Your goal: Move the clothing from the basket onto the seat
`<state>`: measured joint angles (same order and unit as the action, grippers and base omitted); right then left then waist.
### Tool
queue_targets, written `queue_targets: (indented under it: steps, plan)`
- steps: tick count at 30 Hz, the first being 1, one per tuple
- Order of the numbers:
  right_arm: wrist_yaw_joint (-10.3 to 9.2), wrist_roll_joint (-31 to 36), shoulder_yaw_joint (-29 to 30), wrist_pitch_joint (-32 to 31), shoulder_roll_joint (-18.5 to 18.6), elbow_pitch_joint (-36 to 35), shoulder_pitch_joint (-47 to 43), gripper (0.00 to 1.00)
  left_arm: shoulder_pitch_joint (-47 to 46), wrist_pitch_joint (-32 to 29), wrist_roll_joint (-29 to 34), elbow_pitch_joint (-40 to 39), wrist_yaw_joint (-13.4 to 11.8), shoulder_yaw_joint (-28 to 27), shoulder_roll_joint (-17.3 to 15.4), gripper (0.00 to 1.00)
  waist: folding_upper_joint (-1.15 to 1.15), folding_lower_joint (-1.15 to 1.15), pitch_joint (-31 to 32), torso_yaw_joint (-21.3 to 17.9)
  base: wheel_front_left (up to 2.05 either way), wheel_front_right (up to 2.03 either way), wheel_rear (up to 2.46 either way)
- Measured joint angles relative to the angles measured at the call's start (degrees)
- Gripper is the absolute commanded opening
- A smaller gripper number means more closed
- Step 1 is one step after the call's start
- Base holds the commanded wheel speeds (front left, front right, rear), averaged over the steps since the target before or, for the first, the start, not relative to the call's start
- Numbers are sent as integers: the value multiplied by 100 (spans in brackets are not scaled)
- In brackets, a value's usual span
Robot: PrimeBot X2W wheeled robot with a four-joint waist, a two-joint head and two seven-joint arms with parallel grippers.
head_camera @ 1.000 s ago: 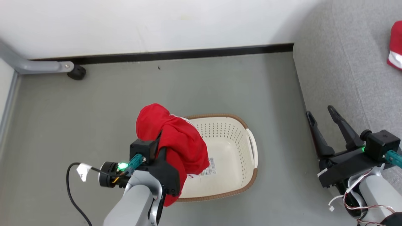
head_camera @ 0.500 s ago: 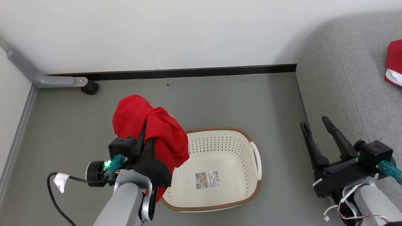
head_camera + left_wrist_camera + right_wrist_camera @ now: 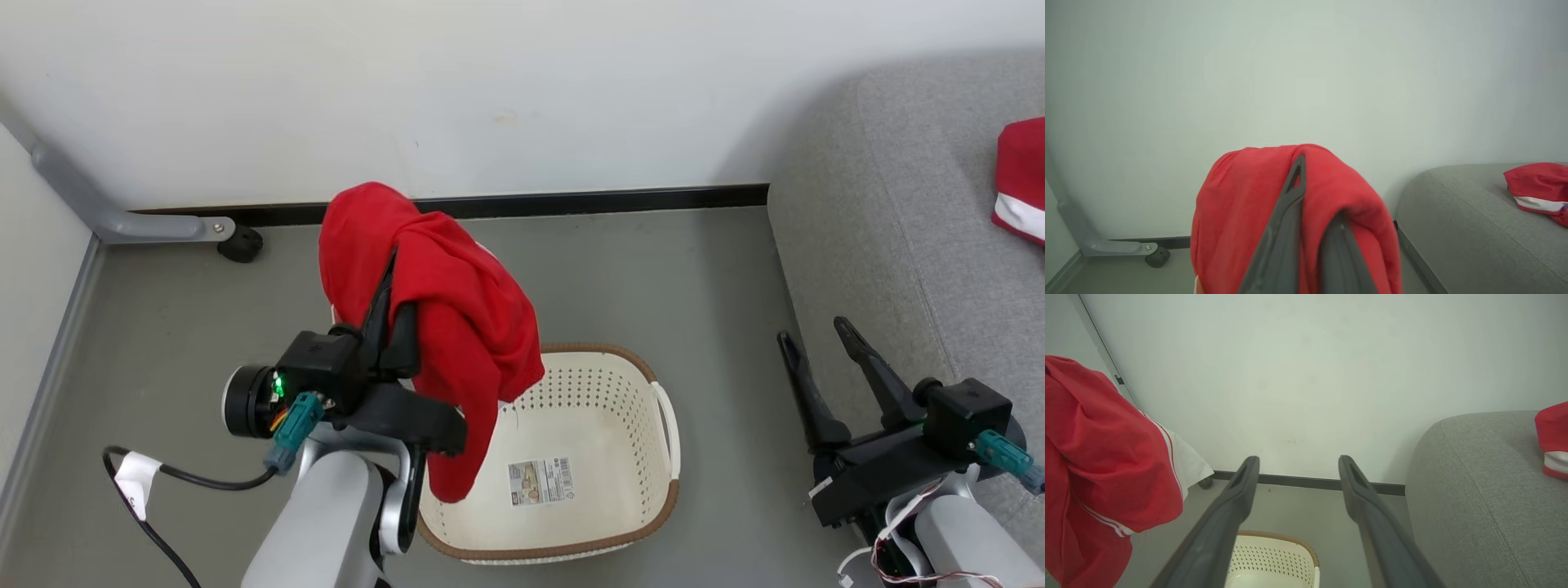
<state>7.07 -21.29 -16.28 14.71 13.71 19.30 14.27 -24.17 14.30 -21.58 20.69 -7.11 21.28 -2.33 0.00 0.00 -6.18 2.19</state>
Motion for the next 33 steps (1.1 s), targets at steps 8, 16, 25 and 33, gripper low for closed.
queue_targets:
  steps: [8, 16, 25, 33]
  plan:
    - [0, 71, 0, 0, -42, 25, -59, 100, -1, 1, 198, -825, 76, 112, -79, 0, 1, 0, 89, -7, 0, 0, 0]
    - [0, 108, 3, 0, -112, 86, -129, 100, -33, 2, 409, -1548, 266, 254, -129, 0, 1, 0, 156, -7, 0, 0, 0]
    - [0, 209, 0, 0, -186, 86, -146, 100, -49, 2, 422, -1794, 313, 309, -116, 0, 1, 0, 162, -16, 0, 0, 0]
    - [0, 215, -197, -1, -213, -308, -138, 100, -51, 2, 455, -1809, 315, 332, -115, 0, 1, 0, 93, -47, 0, 0, 0]
